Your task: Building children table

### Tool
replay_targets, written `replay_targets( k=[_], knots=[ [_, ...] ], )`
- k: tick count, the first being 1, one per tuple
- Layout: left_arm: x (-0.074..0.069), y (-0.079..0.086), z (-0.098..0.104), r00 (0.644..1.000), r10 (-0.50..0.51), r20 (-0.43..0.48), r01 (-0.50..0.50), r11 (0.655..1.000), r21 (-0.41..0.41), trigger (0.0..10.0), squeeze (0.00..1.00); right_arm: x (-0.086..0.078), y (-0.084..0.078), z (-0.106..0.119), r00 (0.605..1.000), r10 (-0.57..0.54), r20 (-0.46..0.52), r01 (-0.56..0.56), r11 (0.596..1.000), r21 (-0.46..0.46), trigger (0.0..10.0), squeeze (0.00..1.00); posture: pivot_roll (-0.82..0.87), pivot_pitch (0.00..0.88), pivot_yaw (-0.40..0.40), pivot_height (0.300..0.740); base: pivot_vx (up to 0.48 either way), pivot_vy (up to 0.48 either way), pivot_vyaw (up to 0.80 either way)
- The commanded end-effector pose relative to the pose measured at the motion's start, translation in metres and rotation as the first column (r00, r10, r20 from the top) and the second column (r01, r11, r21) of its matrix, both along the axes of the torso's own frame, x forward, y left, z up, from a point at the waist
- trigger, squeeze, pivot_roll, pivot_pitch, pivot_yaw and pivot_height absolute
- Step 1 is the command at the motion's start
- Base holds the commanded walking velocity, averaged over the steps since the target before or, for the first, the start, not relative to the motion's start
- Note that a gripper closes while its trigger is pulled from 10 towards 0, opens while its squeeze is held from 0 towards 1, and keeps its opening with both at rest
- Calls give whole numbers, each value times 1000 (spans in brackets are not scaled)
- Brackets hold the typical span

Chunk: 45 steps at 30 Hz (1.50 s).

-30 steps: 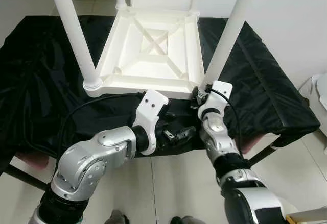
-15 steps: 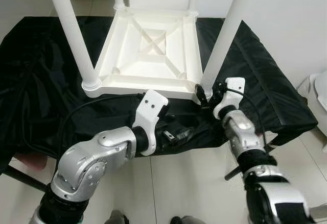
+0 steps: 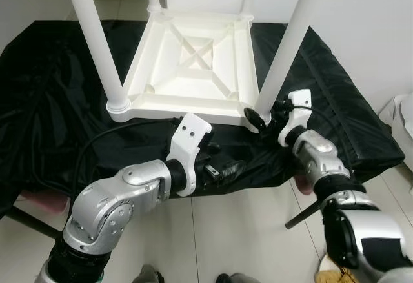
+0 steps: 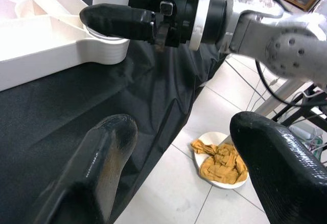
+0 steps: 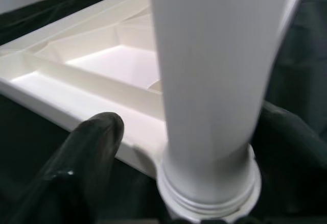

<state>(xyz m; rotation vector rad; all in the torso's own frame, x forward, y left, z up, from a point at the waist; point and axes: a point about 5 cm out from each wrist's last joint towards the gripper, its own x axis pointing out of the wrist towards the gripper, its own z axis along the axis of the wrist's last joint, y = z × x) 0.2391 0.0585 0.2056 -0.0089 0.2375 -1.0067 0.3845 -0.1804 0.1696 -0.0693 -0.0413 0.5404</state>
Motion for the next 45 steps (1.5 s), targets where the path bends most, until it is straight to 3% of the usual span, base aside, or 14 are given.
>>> replay_targets(
  k=[1,2,3,19,30,32,33,37,42,45],
  knots=[
    [-2,0,3,1000,-27,7,27,1000,9,10000,0,-1,-1,-7,998,31,-55,-31,1000,-4,4157,0,57,101,-9,740,0,0,0],
    [-2,0,3,1000,-27,7,27,1000,9,10000,0,-1,-1,-7,998,31,-55,-31,1000,-4,4157,0,57,101,-9,740,0,0,0],
    [-2,0,3,1000,-25,6,25,1000,9,10000,0,-1,-2,-7,998,34,-60,-34,999,-5,0,0,59,102,-9,740,0,0,0],
    [-3,1,3,1000,-25,5,25,1000,10,10000,0,0,-4,-6,993,72,-91,-73,997,1,0,0,58,106,-10,740,0,0,0],
    [-4,0,2,1000,-27,1,27,1000,9,10000,0,4,-4,-16,986,-109,-124,116,992,53,0,0,52,111,-14,740,0,0,0],
    [-5,0,1,1000,-29,-2,29,1000,8,10000,0,5,-2,-20,967,-204,-153,218,973,81,0,0,50,112,-14,740,0,0,0],
    [-5,0,1,1000,-29,-2,29,1000,8,10000,0,5,-2,-20,967,-204,-153,218,973,81,0,0,50,112,-14,740,0,0,0],
    [-5,-2,1,999,-34,-4,34,999,6,10000,0,7,2,-21,911,-387,-140,401,911,92,0,0,47,108,-22,740,0,0,0],
    [-5,-3,1,999,-36,-4,36,999,6,10000,0,7,7,-21,880,-453,-142,470,873,130,0,0,48,103,-26,740,0,0,0],
    [-6,-3,0,999,-38,-4,38,999,3,10000,0,1,22,-25,818,-558,-142,576,796,186,0,0,49,96,-33,740,0,0,0]
  ],
)
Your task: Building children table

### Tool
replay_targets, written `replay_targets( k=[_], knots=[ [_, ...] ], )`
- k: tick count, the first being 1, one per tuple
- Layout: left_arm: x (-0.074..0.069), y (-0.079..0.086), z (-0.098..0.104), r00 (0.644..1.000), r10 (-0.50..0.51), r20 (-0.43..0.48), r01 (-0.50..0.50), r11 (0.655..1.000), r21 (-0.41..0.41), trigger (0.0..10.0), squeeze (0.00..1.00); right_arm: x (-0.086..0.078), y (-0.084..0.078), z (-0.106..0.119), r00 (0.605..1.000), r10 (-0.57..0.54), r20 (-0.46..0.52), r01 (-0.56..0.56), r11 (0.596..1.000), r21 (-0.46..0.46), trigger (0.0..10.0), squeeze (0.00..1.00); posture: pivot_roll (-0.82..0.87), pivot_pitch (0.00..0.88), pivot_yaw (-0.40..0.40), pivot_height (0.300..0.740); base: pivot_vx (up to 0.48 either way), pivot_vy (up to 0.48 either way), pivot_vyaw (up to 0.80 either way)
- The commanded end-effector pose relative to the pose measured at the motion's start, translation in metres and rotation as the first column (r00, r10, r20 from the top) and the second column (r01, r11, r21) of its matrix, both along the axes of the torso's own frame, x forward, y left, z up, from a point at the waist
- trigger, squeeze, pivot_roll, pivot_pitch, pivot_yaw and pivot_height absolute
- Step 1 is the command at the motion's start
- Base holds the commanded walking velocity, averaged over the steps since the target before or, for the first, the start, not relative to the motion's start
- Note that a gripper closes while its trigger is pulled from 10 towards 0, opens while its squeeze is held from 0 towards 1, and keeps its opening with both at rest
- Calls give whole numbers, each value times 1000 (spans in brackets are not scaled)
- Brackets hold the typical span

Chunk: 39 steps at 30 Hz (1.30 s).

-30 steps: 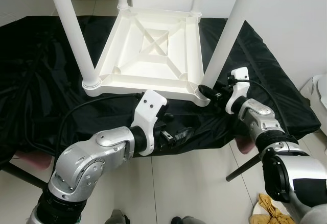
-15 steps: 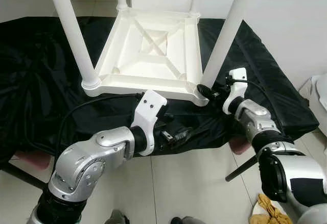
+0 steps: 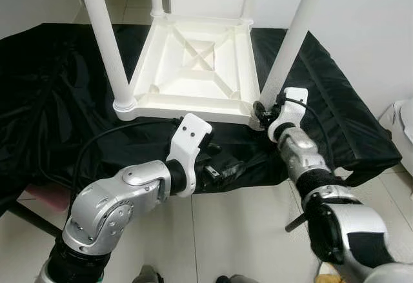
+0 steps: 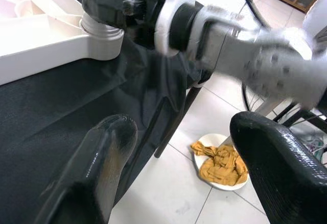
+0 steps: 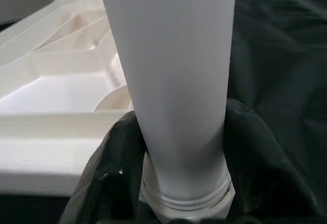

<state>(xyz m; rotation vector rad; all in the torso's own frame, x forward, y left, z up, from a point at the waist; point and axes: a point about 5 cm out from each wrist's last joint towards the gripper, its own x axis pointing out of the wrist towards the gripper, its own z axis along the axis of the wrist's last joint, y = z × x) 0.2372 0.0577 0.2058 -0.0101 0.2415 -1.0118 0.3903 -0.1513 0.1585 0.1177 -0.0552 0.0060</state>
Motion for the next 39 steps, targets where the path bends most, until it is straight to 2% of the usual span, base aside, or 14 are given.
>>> replay_targets(
  k=[1,3,8,13,16,17,18,19,27,28,33,39],
  knots=[
    [-4,-3,0,999,-34,-1,34,999,2,10000,0,-7,-1,-17,993,-100,-63,103,993,53,0,0,48,94,-35,740,0,0,0],
    [-4,-3,0,999,-34,-1,34,999,2,10000,0,-7,-1,-17,993,-100,-63,103,993,53,0,0,48,94,-35,740,0,0,0],
    [-6,-5,0,999,-45,-1,45,999,-4,10000,0,-14,19,-20,975,-209,-72,215,973,82,0,0,42,88,-37,740,0,0,0],
    [-6,-6,-1,999,-47,-2,47,999,-6,10000,0,-15,28,-16,979,-196,-57,200,977,71,0,0,48,88,-43,740,0,0,0],
    [-7,-6,-1,999,-46,-4,46,999,-7,10000,0,-15,27,-16,978,-201,-58,205,976,68,0,0,50,89,-45,740,0,0,0],
    [-7,-6,-1,999,-44,-6,44,999,-8,10000,0,-16,26,-16,976,-208,-64,212,975,63,4980,0,52,88,-47,740,0,0,0],
    [-7,-6,-1,999,-44,-6,44,999,-8,10000,0,-16,26,-16,976,-208,-64,212,975,63,4980,0,52,88,-47,740,0,0,0],
    [-7,-6,-1,999,-43,-6,43,999,-8,10000,0,-16,25,-16,976,-207,-68,211,976,58,10000,0,52,87,-49,740,0,0,0],
    [-8,-6,-2,999,-41,-7,41,999,-10,10000,0,-17,15,-16,976,-211,-59,211,977,-2,10000,0,48,87,-53,740,0,0,0],
    [-8,-6,-2,999,-41,-7,41,999,-10,10000,0,-17,12,-16,977,-208,-54,209,978,2,10000,1000,48,87,-53,740,0,0,0],
    [-8,-6,-2,999,-41,-7,41,999,-11,10000,0,-18,-4,-14,972,-233,-39,233,973,-5,10000,1000,47,87,-51,740,0,0,0],
    [-9,-6,-2,999,-42,-8,42,999,-10,10000,0,-17,-10,-12,978,-208,-28,207,978,-8,10000,1000,46,90,-49,740,0,0,0]
  ],
)
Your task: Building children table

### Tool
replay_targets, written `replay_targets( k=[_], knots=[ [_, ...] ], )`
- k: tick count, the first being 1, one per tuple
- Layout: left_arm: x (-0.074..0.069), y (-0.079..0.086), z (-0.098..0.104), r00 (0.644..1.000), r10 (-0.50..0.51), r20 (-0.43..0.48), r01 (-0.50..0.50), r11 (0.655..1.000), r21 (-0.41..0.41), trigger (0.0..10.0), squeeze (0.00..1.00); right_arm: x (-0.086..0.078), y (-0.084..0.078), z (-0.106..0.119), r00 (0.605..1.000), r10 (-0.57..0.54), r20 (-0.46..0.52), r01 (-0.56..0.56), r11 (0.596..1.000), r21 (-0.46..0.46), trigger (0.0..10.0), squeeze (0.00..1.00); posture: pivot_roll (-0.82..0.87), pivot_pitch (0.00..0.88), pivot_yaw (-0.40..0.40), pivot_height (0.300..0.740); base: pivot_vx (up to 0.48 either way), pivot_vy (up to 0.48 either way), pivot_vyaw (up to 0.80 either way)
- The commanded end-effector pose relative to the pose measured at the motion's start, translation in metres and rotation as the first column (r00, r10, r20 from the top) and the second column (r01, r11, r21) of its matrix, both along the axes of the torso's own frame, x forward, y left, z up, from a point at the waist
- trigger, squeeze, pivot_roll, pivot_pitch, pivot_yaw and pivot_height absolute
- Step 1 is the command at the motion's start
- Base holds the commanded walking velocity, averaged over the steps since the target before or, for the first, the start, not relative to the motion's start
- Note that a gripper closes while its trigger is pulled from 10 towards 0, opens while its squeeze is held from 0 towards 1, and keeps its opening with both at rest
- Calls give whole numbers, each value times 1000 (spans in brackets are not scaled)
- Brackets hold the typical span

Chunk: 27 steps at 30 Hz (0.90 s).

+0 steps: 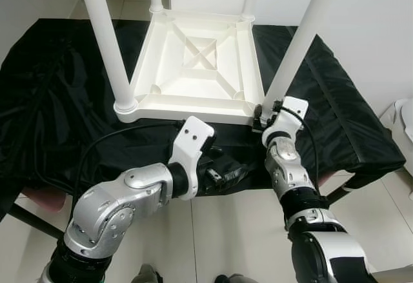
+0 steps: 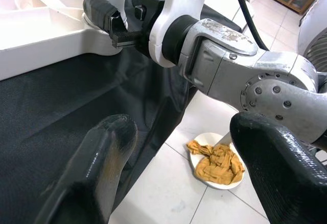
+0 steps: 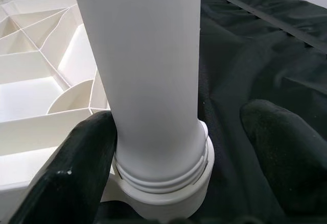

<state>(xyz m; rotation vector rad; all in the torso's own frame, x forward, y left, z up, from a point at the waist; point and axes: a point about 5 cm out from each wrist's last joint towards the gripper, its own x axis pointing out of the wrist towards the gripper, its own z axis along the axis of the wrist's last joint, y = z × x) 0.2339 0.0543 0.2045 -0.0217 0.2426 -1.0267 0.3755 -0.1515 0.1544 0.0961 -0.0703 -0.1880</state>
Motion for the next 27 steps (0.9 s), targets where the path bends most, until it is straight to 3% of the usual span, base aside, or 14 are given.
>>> replay_targets(
  k=[1,8,10,12,14,15,19,22,27],
  knots=[
    [-6,-2,-1,1000,-28,-1,28,1000,1,10000,0,-1,-12,-4,999,44,-9,-44,999,7,10000,0,46,92,-48,740,0,0,0],
    [-5,-2,-1,1000,-27,-2,27,1000,3,10000,0,4,-21,8,977,209,45,-207,977,-47,10000,0,46,97,-46,740,0,0,0],
    [-5,-2,-1,1000,-25,-3,25,1000,3,10000,0,5,-26,13,929,366,50,-361,929,-84,10000,0,49,102,-44,740,0,0,0],
    [-5,-2,-1,1000,-25,-3,25,1000,3,10000,0,5,-26,13,929,366,50,-361,929,-84,10000,0,49,102,-44,740,0,0,0],
    [-5,-1,0,1000,-23,-3,23,1000,3,10000,0,5,-29,11,891,454,19,-449,886,-115,10000,0,51,104,-43,740,0,0,0],
    [-5,-1,0,1000,-23,-3,23,1000,3,10000,0,5,-29,11,891,454,19,-449,886,-115,10000,0,51,104,-43,740,0,0,0],
    [-5,0,0,1000,-16,-2,16,1000,5,10000,0,4,-32,5,807,588,-60,-588,791,-168,10000,0,61,112,-36,740,0,0,0],
    [-4,2,1,1000,-10,-1,10,1000,8,10000,0,4,-32,7,760,646,-77,-649,743,-165,10000,0,65,114,-32,740,0,0,0],
    [-4,2,1,1000,-8,0,8,1000,9,10000,0,5,-35,9,753,649,-104,-656,730,-190,10000,0,73,113,-33,740,0,0,0]
  ],
)
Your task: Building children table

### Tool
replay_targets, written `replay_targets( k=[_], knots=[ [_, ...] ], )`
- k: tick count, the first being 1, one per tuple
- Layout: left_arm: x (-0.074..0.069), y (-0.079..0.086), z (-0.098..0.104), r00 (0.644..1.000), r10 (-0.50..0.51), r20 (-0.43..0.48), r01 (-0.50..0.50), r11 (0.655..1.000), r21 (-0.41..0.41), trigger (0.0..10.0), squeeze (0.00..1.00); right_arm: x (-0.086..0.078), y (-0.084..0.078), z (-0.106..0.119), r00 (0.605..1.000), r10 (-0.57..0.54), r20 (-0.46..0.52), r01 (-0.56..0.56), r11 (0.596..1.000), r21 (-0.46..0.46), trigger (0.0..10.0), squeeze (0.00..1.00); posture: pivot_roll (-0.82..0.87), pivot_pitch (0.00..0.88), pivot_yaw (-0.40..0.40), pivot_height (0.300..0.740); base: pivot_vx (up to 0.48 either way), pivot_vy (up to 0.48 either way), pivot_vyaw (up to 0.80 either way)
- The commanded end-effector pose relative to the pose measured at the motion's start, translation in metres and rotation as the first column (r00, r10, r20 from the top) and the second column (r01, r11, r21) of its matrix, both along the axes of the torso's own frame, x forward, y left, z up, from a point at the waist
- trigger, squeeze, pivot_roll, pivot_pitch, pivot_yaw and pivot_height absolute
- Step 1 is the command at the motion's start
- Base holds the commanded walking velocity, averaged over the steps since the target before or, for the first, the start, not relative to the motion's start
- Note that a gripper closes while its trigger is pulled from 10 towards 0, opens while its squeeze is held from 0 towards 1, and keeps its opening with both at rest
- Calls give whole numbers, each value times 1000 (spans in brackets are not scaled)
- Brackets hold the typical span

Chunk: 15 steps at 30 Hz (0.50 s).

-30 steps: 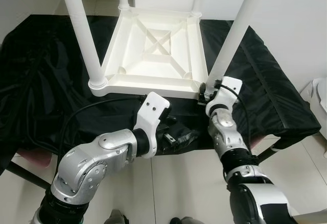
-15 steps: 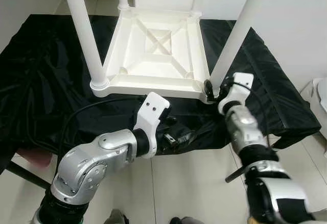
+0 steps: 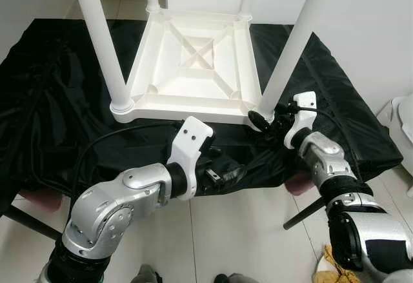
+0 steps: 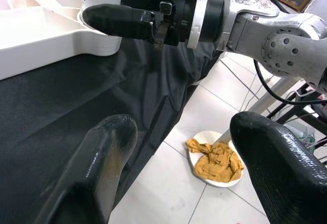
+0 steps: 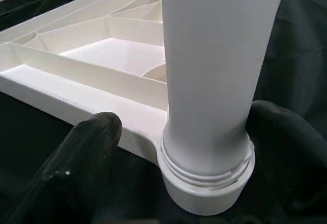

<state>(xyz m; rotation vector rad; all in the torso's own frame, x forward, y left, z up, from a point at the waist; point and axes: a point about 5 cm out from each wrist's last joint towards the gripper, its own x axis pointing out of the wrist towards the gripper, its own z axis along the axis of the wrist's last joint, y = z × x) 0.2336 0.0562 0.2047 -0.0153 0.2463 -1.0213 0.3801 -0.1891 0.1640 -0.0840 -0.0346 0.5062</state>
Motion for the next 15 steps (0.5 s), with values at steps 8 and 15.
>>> replay_targets(
  k=[8,15],
  knots=[
    [-3,0,1,1000,-9,3,9,1000,4,10000,0,4,-2,6,1000,19,0,-19,999,-35,5647,0,71,110,-32,740,0,0,0],
    [-2,1,2,1000,-10,7,10,1000,5,10000,0,4,0,2,997,66,-44,-67,998,-9,0,0,70,108,-31,740,0,0,0]
  ],
)
